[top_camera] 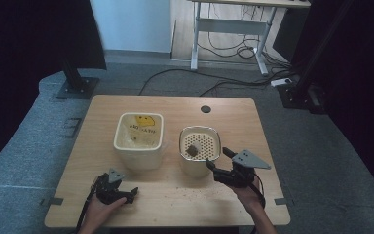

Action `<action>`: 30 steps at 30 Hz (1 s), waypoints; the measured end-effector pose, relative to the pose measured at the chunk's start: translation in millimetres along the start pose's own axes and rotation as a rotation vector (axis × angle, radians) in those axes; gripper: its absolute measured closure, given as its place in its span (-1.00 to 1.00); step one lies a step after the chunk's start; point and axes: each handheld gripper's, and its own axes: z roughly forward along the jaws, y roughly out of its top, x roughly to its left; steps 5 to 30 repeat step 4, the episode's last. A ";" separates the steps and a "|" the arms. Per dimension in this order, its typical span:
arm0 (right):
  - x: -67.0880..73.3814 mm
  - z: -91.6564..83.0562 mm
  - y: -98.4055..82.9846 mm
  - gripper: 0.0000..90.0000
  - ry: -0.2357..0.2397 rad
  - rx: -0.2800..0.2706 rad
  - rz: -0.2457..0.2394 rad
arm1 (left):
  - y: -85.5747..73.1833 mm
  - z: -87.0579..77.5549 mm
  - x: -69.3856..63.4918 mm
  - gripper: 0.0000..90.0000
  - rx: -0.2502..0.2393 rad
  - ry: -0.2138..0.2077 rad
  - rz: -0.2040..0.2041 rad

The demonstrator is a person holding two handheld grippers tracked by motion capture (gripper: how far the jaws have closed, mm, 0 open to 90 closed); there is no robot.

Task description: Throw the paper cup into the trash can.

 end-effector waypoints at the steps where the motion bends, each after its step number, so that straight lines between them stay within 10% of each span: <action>1: -1.0 -0.8 -0.6 -0.43 -0.003 -0.001 0.001 | 0.0 0.0 0.0 -0.97 0.000 0.000 0.000; 30: -2.1 -3.9 -2.2 -0.43 -0.005 -0.010 0.005 | 0.2 0.1 0.1 -0.97 0.001 0.000 0.000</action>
